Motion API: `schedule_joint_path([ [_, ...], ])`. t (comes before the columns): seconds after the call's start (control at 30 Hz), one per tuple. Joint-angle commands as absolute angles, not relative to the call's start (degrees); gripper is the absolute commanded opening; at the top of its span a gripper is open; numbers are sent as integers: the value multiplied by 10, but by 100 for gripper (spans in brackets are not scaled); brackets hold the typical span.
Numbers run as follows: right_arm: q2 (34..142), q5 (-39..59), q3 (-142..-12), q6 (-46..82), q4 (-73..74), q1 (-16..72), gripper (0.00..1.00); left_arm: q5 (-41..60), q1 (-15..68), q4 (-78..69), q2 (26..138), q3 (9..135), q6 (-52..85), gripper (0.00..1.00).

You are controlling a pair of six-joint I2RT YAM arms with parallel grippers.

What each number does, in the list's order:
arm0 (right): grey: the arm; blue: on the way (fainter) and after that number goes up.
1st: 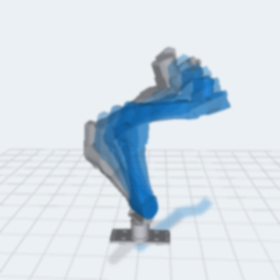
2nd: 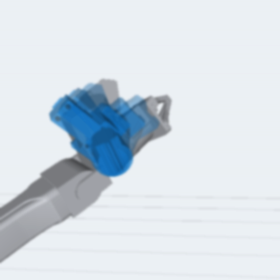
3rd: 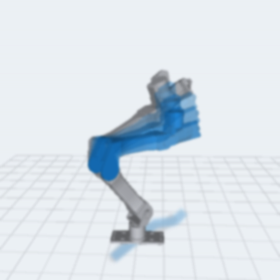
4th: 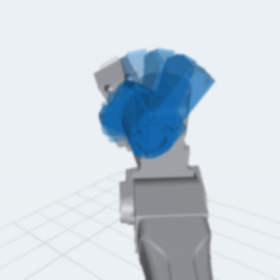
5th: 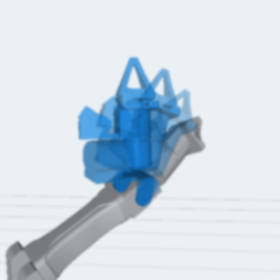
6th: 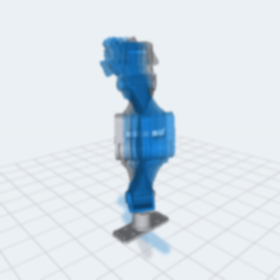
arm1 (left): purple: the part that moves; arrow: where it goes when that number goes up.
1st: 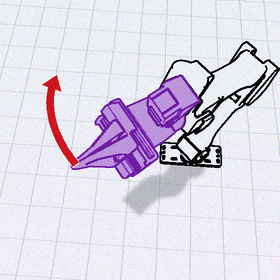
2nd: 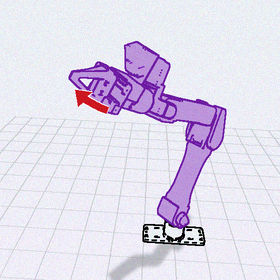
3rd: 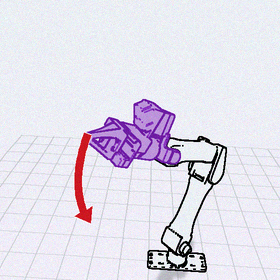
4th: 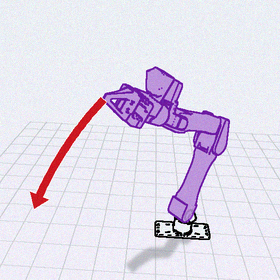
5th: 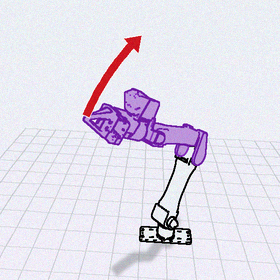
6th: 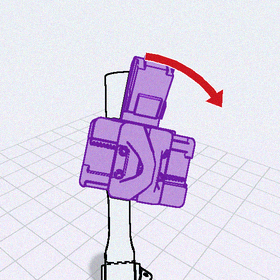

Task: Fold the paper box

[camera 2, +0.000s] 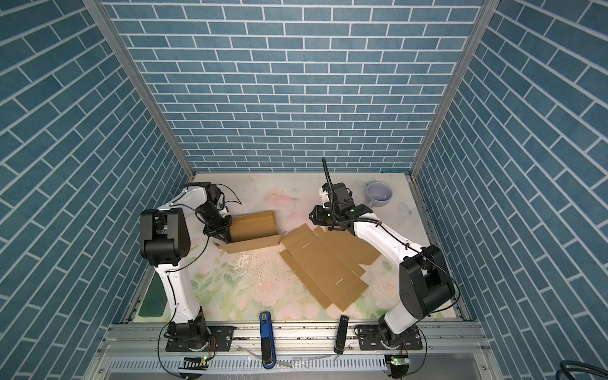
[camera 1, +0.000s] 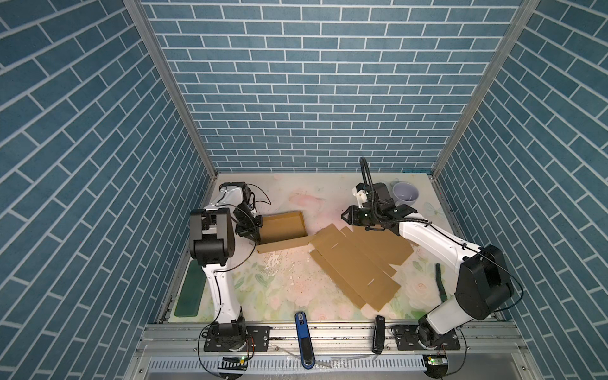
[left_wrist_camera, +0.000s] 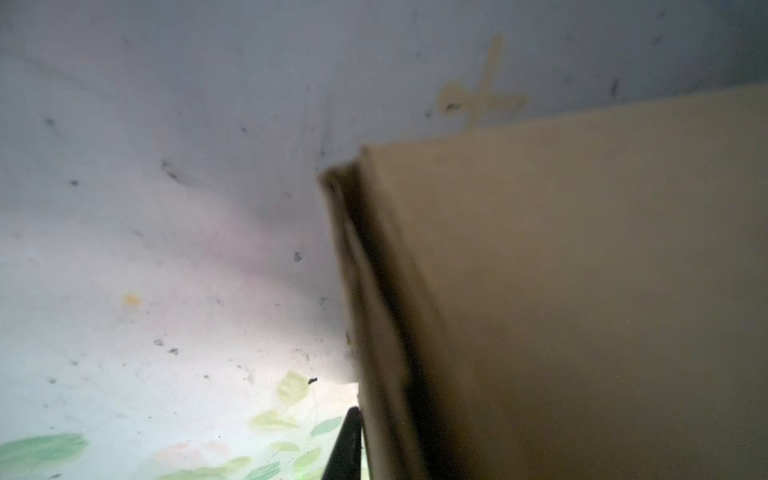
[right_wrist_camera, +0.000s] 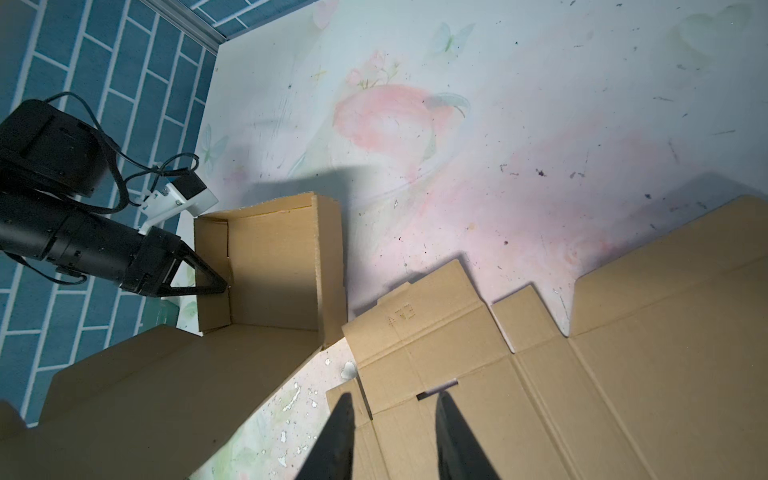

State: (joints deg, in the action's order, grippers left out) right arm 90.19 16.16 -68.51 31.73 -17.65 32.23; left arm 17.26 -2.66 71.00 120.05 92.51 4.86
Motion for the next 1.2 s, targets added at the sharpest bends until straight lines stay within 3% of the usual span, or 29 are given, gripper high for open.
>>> schedule_joint_path([
  [0.0, 906, 169, -701, 331, -170, 320, 33, 178, -30, 729, 1217, 939, 38, 24],
  [0.37, 912, 169, -706, 334, -173, 320, 33, 170, -66, 764, 1198, 1022, 41, 42],
  [0.63, 939, 161, -718, 325, -172, 320, 33, 154, -91, 772, 1064, 1112, 98, 48],
  [0.97, 1002, 198, -788, 302, -186, 326, 31, 139, -87, 654, 657, 751, 240, 52],
  [1.17, 1021, 199, -806, 294, -190, 330, 31, 179, -82, 684, 503, 678, 362, 84],
])
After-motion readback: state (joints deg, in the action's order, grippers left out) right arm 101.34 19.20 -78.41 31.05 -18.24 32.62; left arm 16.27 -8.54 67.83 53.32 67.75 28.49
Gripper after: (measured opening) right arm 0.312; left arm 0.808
